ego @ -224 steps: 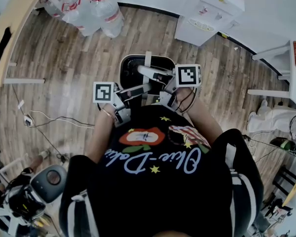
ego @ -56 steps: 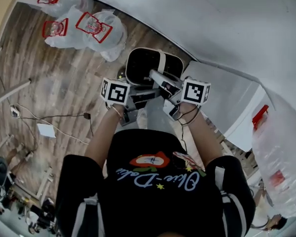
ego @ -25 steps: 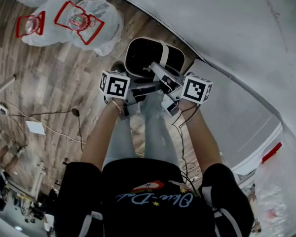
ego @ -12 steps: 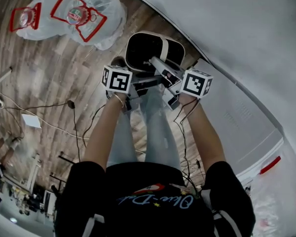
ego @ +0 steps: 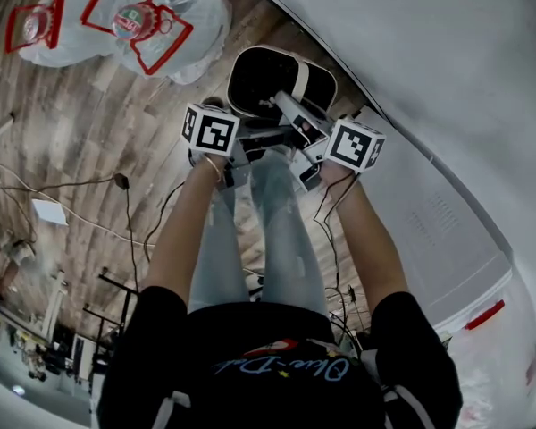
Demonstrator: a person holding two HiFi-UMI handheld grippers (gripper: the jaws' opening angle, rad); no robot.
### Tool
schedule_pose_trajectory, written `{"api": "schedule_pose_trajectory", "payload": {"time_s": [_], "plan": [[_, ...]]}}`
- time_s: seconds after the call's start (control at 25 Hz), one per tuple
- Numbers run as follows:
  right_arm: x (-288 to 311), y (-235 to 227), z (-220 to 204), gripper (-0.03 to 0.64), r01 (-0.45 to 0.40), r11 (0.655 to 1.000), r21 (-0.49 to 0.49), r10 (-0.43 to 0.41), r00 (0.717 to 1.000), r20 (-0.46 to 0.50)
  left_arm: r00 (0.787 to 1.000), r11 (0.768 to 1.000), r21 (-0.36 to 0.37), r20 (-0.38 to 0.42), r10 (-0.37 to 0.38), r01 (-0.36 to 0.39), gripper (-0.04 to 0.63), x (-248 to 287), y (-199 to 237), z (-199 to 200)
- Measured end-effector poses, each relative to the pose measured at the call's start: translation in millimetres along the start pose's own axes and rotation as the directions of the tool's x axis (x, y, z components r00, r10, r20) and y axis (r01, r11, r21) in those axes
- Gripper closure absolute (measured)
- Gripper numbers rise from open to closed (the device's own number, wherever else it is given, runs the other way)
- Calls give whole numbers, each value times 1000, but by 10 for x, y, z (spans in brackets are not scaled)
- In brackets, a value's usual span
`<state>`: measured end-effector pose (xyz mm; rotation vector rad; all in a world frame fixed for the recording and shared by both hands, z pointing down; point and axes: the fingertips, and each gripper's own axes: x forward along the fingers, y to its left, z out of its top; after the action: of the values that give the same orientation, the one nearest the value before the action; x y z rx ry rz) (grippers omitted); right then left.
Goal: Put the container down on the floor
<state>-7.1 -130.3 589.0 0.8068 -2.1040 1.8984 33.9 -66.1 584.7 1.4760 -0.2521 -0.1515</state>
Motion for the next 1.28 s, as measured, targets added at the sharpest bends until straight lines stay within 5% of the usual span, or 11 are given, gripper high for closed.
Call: {"api": "schedule_pose_trajectory", "payload": {"time_s": [1.28], "plan": [[496,-837,86,560,49,999,19,-49,999,14,998,998,-5,7,62,-62,517,138,890,304]]}}
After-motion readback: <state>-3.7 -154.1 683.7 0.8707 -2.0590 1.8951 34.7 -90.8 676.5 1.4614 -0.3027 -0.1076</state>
